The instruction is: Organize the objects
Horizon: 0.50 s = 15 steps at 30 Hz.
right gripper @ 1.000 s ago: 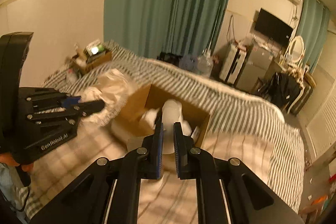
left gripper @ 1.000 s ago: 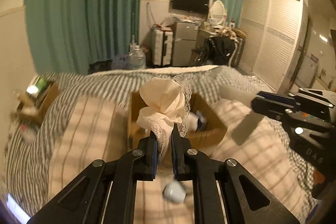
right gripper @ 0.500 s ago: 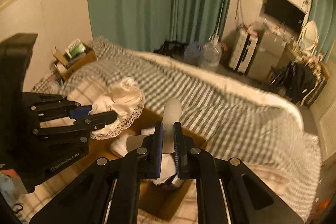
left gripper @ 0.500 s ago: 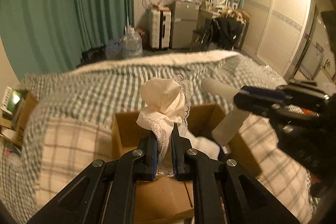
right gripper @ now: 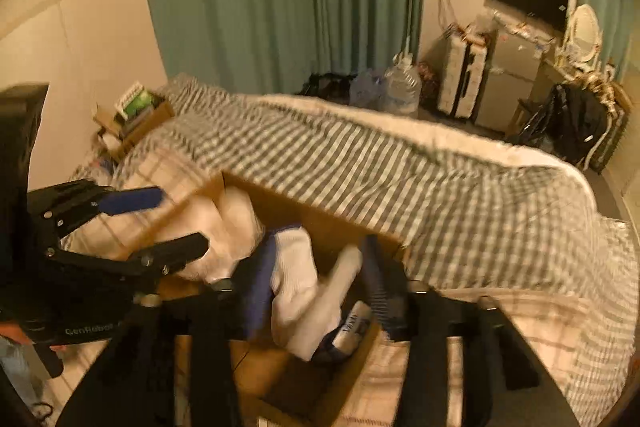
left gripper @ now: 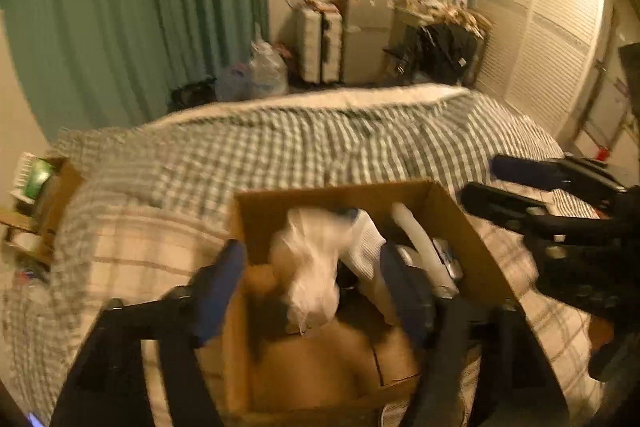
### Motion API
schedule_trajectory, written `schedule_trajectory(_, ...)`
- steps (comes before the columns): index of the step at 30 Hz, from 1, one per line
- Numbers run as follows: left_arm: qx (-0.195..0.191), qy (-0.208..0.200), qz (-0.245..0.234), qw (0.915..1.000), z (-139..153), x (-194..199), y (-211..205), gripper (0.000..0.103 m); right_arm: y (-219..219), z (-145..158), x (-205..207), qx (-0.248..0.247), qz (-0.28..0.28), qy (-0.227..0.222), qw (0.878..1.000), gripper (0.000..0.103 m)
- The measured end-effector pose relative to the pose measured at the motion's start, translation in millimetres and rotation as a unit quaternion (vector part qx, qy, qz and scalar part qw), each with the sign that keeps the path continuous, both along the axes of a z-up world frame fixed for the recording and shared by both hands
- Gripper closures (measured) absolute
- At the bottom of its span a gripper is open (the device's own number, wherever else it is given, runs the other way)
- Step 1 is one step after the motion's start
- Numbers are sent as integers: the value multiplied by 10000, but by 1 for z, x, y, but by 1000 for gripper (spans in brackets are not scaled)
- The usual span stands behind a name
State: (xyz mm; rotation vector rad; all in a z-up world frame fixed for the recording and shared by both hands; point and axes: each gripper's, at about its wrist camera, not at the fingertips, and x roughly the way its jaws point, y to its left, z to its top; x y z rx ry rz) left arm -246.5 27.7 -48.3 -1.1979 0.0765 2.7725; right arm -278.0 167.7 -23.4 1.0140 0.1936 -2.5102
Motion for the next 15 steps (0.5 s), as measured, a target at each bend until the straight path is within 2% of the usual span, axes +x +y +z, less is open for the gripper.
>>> schedule_trajectory(2, 13, 78, 31, 10000, 15, 14, -2, 27, 6, 22, 16, 12, -57, 159, 9999, 54)
schedule_trajectory(4, -3, 146, 117, 9998, 28, 26, -3, 19, 13, 41, 35, 78, -154, 349, 9992, 47)
schedule_trajectory(6, -24, 330, 205, 9992, 44, 42, -7, 9, 19, 58, 52, 133, -220, 516, 9983, 33)
schedule_trajectory(9, -31, 592, 263, 9979, 64, 68, -15, 6, 28, 85, 86, 270, -406, 691, 9964, 16)
schedule_trajectory(15, 60, 789, 462, 9958, 67, 114, -27, 0, 40, 102, 138, 354, -552, 901, 9938, 0)
